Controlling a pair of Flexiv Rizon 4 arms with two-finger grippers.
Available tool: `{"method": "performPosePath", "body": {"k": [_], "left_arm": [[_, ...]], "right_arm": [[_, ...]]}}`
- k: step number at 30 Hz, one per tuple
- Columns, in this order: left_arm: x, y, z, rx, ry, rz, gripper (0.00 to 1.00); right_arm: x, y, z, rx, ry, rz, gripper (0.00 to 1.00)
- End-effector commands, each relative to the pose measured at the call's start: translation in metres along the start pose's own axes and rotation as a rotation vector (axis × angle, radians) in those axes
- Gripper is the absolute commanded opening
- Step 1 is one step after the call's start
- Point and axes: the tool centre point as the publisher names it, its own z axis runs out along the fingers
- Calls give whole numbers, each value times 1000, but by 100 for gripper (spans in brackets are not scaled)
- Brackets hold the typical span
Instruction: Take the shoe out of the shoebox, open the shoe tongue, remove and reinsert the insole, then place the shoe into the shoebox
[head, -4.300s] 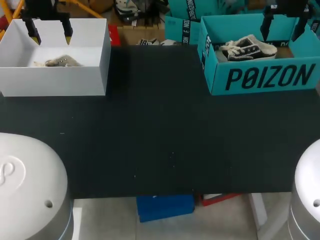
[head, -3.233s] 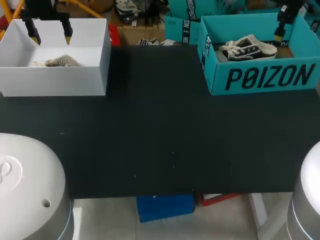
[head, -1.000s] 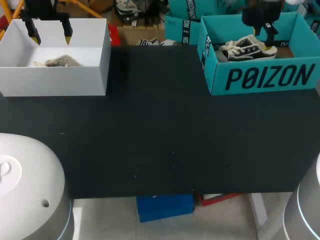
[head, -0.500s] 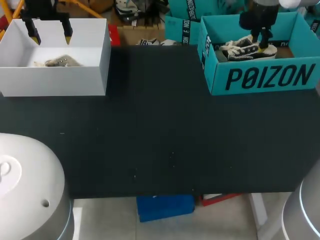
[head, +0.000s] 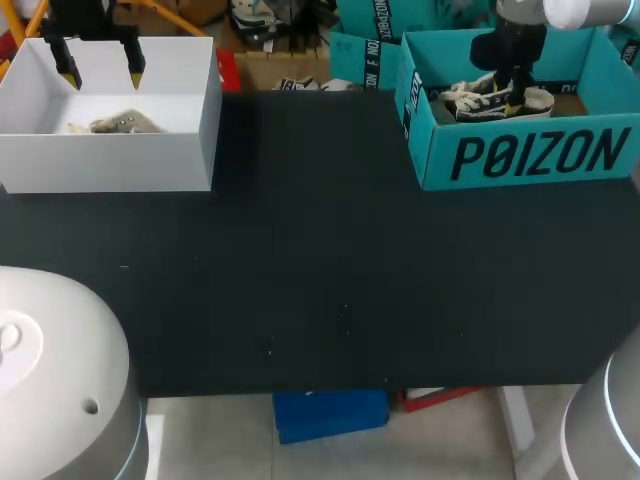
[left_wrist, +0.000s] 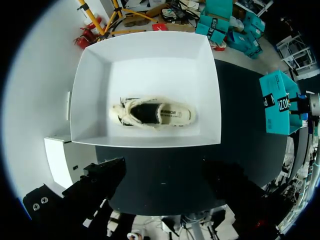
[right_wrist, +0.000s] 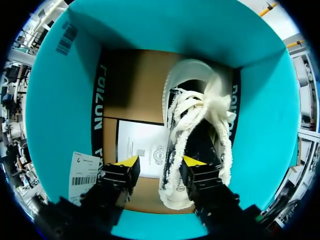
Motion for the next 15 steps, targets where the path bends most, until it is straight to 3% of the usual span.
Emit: {"method": "performPosePath", "body": {"k": [1,15], "left_arm": [[0,0,0,-1,-2,-1,100],[0,0,0,-1,-2,-1,100]], "right_arm": [[-10,-1,17,-7,10,6,47],[-13,-1,49,-32,16,14,46]]}}
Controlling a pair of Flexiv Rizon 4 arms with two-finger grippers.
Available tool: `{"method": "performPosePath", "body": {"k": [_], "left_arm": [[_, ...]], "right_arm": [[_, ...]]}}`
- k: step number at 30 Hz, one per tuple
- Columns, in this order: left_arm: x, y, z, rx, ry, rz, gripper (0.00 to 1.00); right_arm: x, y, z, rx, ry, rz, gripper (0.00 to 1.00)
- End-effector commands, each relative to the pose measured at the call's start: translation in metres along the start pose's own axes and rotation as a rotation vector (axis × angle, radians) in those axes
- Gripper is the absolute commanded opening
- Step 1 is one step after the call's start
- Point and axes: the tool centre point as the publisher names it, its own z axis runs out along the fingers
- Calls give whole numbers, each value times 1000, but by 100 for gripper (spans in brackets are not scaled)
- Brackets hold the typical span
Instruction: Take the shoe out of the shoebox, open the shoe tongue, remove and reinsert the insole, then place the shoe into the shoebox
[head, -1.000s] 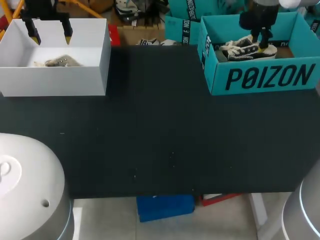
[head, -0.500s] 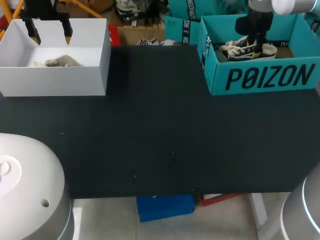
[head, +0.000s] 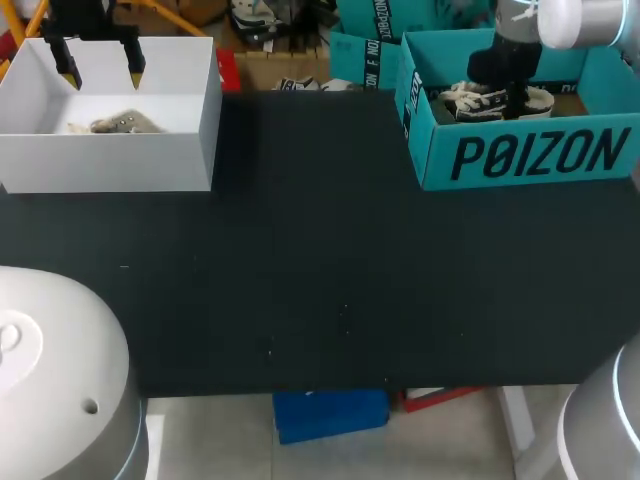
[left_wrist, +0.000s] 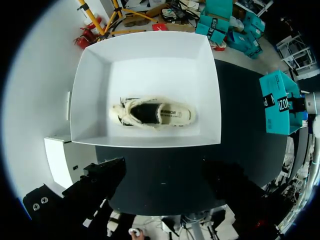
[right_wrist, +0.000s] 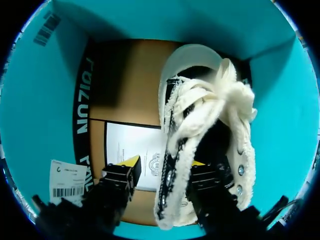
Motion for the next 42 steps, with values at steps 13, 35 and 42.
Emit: {"method": "performPosePath", "body": {"k": [13,35,42], "left_arm": [[0,0,0,-1,-2,-2,100],[0,0,0,-1,-2,-2,100],[0,0,0,-1,-2,-2,100]], "right_arm": [[-1,-4,15,6,10,9,0],[6,-7,-71,80,-72,33,0],[19,-3,-112,98,-122,66,0]]}}
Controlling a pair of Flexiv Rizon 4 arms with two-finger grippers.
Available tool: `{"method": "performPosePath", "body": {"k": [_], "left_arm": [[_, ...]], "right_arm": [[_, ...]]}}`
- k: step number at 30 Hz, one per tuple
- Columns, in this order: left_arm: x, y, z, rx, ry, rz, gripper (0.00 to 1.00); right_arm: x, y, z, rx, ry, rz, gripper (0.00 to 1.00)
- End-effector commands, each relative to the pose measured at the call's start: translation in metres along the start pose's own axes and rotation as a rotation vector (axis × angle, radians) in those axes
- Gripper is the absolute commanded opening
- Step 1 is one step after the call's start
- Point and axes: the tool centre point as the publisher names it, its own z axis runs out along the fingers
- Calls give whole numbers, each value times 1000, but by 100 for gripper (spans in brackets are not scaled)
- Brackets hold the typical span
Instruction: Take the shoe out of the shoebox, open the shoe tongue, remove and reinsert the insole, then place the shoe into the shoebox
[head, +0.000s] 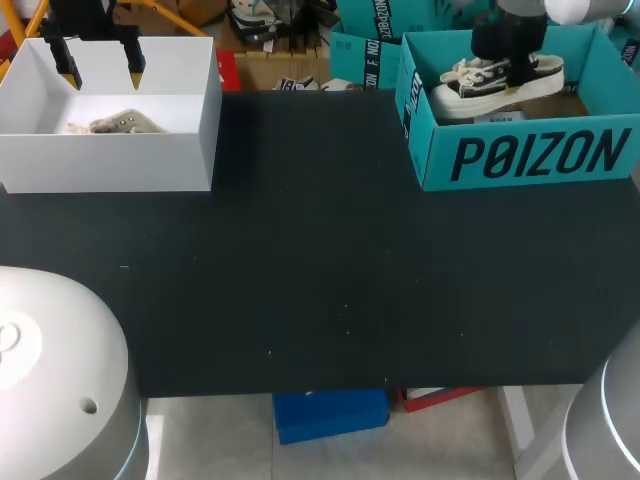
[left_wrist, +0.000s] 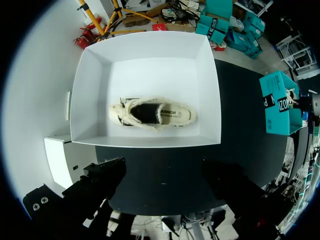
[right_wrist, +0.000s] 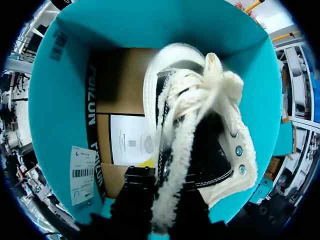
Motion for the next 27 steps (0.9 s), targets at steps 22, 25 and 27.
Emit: {"method": "performPosePath", "body": {"k": [22,25,27], "left_arm": [[0,0,0,-1,-2,-2,100],[0,0,0,-1,-2,-2,100],[0,0,0,-1,-2,-2,100]], "right_arm": [[33,36,-181,195,-223,42,0],[38,50,-197,196,-239,42,0],[44,60,-205,197,-242,51,0]]}}
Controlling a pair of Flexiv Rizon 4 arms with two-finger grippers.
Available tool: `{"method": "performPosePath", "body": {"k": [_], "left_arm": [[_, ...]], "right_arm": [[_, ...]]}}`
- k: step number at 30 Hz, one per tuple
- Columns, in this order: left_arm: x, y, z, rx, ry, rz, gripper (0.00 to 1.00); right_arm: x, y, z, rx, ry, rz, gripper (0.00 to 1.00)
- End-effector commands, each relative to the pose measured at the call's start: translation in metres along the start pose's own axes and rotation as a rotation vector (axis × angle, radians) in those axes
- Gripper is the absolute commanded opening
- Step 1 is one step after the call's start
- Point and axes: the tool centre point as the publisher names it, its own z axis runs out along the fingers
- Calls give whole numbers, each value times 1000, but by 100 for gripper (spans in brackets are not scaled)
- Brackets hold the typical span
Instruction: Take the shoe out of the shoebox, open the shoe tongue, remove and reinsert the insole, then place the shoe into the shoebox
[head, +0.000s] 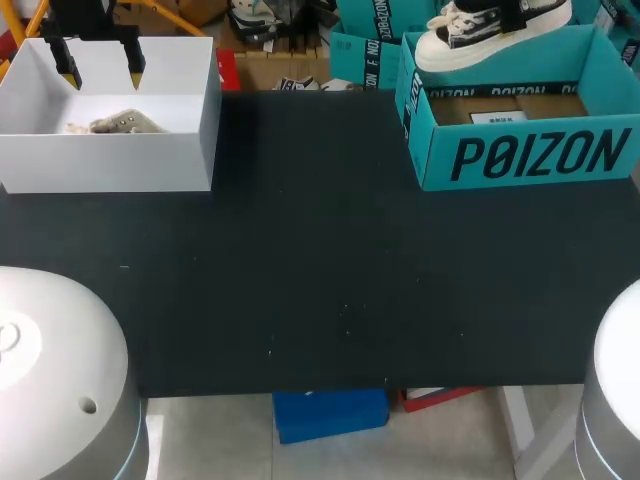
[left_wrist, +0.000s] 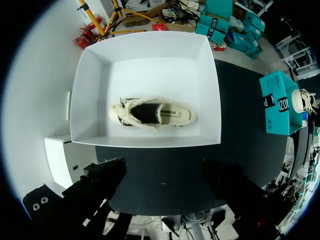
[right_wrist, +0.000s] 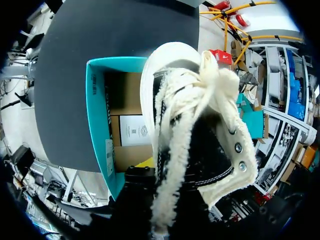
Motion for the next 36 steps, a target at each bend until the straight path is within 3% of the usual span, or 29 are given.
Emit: {"method": "performPosePath", "body": {"k": [1,8,18,27,32,36], "left_arm": [[0,0,0,-1,-2,-2,100],[0,0,0,-1,-2,-2,100],[0,0,0,-1,-2,-2,100],[0,0,0,-1,-2,-2,100],[0,0,0,-1,-2,-2,100],[0,0,0,-1,-2,-2,100]], "right_arm": [[13,14,-53,44,-18,14,0],[42,60,-94,56,-46,39,0],[97,171,-116,61,-55,94,0],[144,269,-112,29,-44,116,0],[171,304,-92,-3,2,114,0],[190,318,-73,-26,47,130,0]]}}
